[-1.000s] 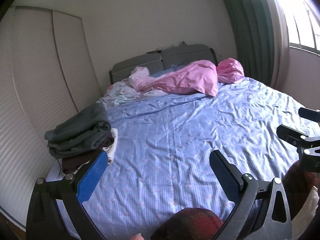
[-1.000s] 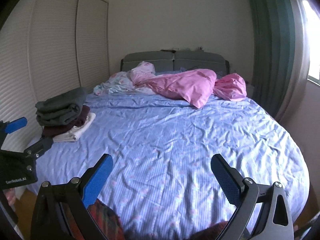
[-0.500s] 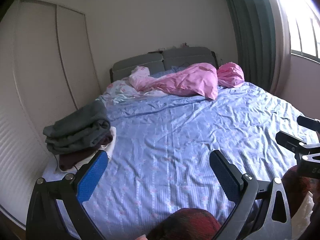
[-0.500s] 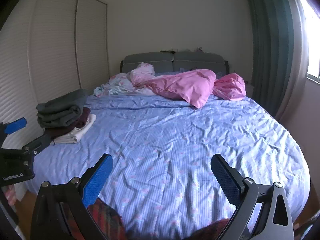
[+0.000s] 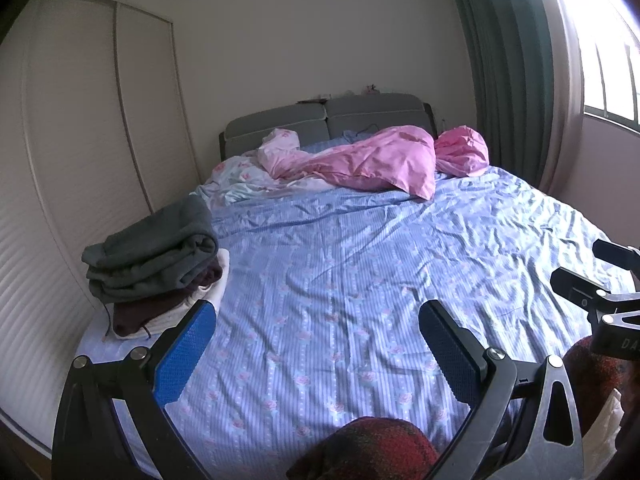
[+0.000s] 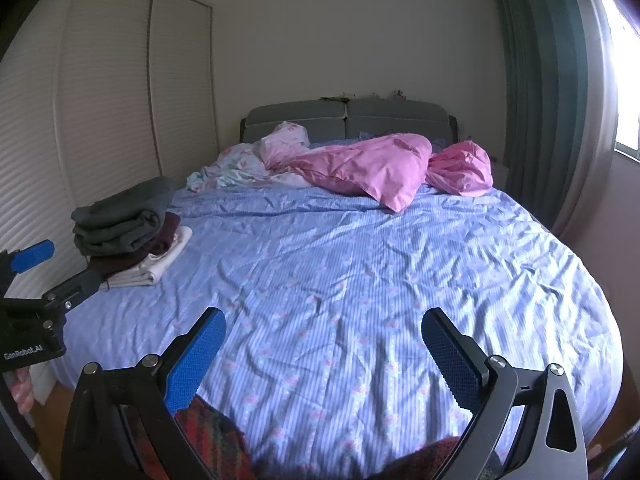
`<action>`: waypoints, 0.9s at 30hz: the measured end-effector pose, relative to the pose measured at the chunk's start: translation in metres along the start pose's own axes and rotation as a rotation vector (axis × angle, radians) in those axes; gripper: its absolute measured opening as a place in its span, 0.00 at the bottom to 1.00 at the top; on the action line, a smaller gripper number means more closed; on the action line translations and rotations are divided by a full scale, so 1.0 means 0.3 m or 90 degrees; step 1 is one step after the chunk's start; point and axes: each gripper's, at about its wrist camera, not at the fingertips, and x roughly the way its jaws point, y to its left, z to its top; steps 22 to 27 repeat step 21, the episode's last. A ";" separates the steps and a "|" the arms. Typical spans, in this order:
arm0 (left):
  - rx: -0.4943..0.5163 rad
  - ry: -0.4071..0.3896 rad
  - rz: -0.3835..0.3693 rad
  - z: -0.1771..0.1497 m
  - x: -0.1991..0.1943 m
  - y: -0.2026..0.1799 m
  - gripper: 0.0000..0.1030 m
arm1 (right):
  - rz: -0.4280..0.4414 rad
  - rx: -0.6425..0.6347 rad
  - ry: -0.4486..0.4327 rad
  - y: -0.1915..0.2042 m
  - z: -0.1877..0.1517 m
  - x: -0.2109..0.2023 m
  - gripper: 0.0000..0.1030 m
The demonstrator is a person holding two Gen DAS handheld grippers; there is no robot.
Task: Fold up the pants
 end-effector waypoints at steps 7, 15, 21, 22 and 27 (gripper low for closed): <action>-0.007 0.004 -0.007 -0.002 0.003 -0.003 1.00 | 0.000 0.001 0.001 0.002 0.002 -0.001 0.97; -0.014 0.010 0.000 -0.008 0.005 -0.036 1.00 | 0.000 0.000 0.004 0.005 -0.005 0.005 0.97; -0.013 0.014 0.012 -0.016 0.004 -0.056 1.00 | 0.000 0.000 0.006 0.002 -0.004 0.006 0.97; -0.013 0.014 0.012 -0.016 0.004 -0.056 1.00 | 0.000 0.000 0.006 0.002 -0.004 0.006 0.97; -0.013 0.014 0.012 -0.016 0.004 -0.056 1.00 | 0.000 0.000 0.006 0.002 -0.004 0.006 0.97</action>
